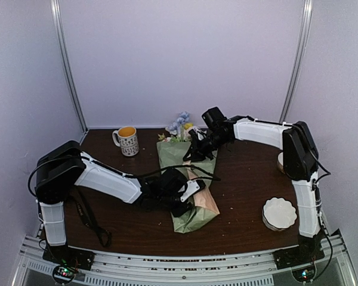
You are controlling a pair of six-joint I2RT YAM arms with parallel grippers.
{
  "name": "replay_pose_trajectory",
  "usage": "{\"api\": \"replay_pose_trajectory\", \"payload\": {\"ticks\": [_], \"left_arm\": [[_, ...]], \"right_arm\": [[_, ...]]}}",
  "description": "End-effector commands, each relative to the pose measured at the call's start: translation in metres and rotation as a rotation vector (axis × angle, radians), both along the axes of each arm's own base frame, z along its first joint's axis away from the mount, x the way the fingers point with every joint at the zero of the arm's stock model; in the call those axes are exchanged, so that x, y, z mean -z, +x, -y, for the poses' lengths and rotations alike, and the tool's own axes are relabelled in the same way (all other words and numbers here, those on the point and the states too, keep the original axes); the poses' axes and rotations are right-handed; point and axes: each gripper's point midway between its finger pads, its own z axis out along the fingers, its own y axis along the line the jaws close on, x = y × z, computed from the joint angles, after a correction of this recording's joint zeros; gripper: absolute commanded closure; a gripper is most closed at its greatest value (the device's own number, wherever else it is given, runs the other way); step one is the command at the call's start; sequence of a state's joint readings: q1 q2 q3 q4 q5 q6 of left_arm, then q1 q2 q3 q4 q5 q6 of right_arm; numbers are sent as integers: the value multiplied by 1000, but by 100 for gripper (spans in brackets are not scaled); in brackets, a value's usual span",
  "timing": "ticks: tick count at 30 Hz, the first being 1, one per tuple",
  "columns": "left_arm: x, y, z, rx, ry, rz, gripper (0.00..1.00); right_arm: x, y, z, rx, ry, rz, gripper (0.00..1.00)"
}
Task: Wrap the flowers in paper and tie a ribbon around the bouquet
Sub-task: Fold the two-thirds-folded wrapping paper at the center of the board.
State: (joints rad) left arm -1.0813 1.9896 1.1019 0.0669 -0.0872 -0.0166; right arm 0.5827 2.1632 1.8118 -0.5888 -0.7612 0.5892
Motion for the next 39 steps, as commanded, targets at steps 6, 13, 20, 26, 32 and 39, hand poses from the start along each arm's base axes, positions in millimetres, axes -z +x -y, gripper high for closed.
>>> {"api": "replay_pose_trajectory", "payload": {"ticks": [6, 13, 20, 26, 32, 39], "left_arm": [[-4, -41, -14, 92, -24, -48, 45], [-44, -49, -11, 138, -118, -23, 40], [-58, -53, -45, 70, -142, 1, 40], [2, -49, -42, 68, 19, -59, 45], [14, -57, -38, 101, 33, -66, 46], [13, -62, -40, 119, 3, -72, 46]], "right_arm": [[43, 5, -33, -32, 17, -3, 100], [97, 4, -31, -4, -85, -59, 100], [103, -4, -26, -20, -148, -49, 100], [63, -13, -43, -60, -89, 5, 100], [3, -30, -78, -130, 76, 68, 100], [3, -41, -112, -168, 166, 41, 100]]}}
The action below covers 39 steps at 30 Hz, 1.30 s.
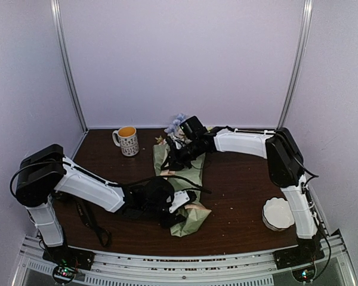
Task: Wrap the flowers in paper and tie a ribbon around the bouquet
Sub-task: Fold the two-thirds-folded wrapping paper at the center of the board, then pass from the right arm to the left
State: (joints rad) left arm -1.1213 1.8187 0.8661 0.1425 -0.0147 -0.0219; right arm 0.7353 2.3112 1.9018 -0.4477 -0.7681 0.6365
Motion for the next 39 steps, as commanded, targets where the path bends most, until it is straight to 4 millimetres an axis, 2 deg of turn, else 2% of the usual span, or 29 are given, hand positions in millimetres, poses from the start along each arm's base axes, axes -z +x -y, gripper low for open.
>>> {"api": "replay_pose_trajectory", "payload": {"ticks": [1, 4, 6, 10, 14, 17, 20, 22, 28, 34, 39], "left_arm": [[16, -12, -9, 37, 32, -25, 46], [10, -14, -7, 46, 9, -22, 45], [0, -15, -7, 54, -18, -14, 45], [-43, -19, -7, 65, -106, 22, 38], [-94, -25, -15, 59, -231, 48, 32], [-115, -8, -36, -66, -317, 23, 31], [-113, 29, -67, -285, -334, -46, 32], [-107, 46, -80, -389, -293, -54, 32], [-87, 80, -82, -539, -135, -38, 23], [-66, 105, -92, -666, -64, -44, 23], [-52, 112, -85, -655, -24, -44, 27]], "right_arm": [[-17, -8, -29, -39, 104, -1, 100], [16, -4, -28, -2, 49, -31, 100], [39, 0, -25, 23, 10, -53, 100], [65, 3, -23, 54, -31, -79, 100], [72, 4, -20, 69, -53, -78, 100], [65, 6, -18, 77, -55, -60, 100], [54, 8, -17, 89, -42, -37, 100], [47, 10, -16, 108, -34, -26, 100], [33, 13, -14, 142, -15, -11, 100], [26, 12, -14, 141, -5, -7, 100], [24, 8, -14, 134, -6, -3, 100]]}}
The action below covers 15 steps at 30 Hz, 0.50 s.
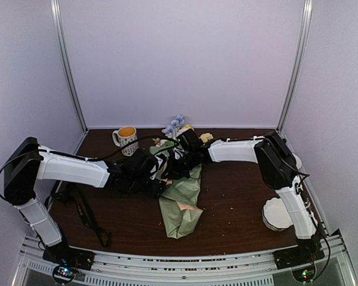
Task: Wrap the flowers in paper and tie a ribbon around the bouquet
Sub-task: Pass from the right arm to the left
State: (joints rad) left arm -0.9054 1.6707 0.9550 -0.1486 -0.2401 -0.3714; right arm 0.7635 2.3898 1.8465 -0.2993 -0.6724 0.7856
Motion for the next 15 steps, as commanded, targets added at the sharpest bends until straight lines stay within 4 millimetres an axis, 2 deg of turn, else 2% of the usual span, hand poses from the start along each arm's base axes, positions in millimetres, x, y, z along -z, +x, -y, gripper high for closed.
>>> {"api": "replay_pose_trajectory", "payload": {"ticks": [1, 3, 5, 8, 10, 12, 15], "left_arm": [[2, 14, 6, -26, 18, 11, 28], [13, 13, 7, -17, 43, -8, 33], [20, 10, 9, 1, 41, -23, 44], [22, 6, 12, 20, 13, -36, 69], [22, 4, 12, 22, -9, -35, 85], [22, 3, 13, 26, -36, -40, 92], [27, 1, 16, 40, -66, -57, 96]], "right_arm": [[-28, 1, -3, 6, 31, 57, 100], [-30, 1, -2, 6, 31, 59, 100], [-32, 1, -2, 3, 32, 65, 100], [-36, 1, -1, 0, 27, 73, 98], [-40, 0, 2, -6, 17, 89, 91], [-47, -1, 5, -14, 1, 112, 84], [-63, -6, 15, -38, -26, 156, 72]]}}
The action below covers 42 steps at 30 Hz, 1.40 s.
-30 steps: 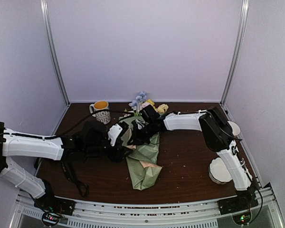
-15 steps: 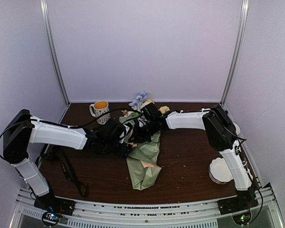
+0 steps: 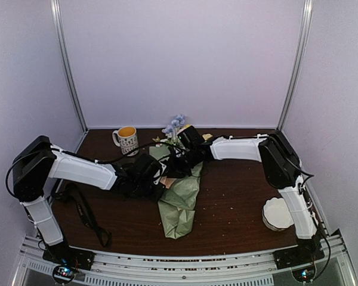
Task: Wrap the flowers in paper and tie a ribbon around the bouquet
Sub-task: Pass from the right arm to the left, then press the fold line on the folded bouquet.
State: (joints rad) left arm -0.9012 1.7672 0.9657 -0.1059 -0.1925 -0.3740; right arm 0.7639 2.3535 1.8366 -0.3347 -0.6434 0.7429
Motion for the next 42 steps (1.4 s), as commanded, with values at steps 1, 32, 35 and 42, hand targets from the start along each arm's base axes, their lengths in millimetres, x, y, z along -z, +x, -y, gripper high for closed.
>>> {"api": "replay_pose_trajectory", "payload": {"ticks": [1, 32, 35, 42], "left_arm": [[-1, 1, 6, 11, -84, -9, 98], [19, -1, 0, -16, -129, -55, 100], [20, -2, -1, -20, -122, -57, 100], [21, 0, -3, -27, -116, -57, 100]], "right_arm": [[-61, -8, 15, -38, -11, 134, 69], [-44, -211, 90, -167, -309, 784, 21], [-34, -212, 83, -198, -351, 777, 25], [-15, -201, 100, -185, -508, 785, 56]]}}
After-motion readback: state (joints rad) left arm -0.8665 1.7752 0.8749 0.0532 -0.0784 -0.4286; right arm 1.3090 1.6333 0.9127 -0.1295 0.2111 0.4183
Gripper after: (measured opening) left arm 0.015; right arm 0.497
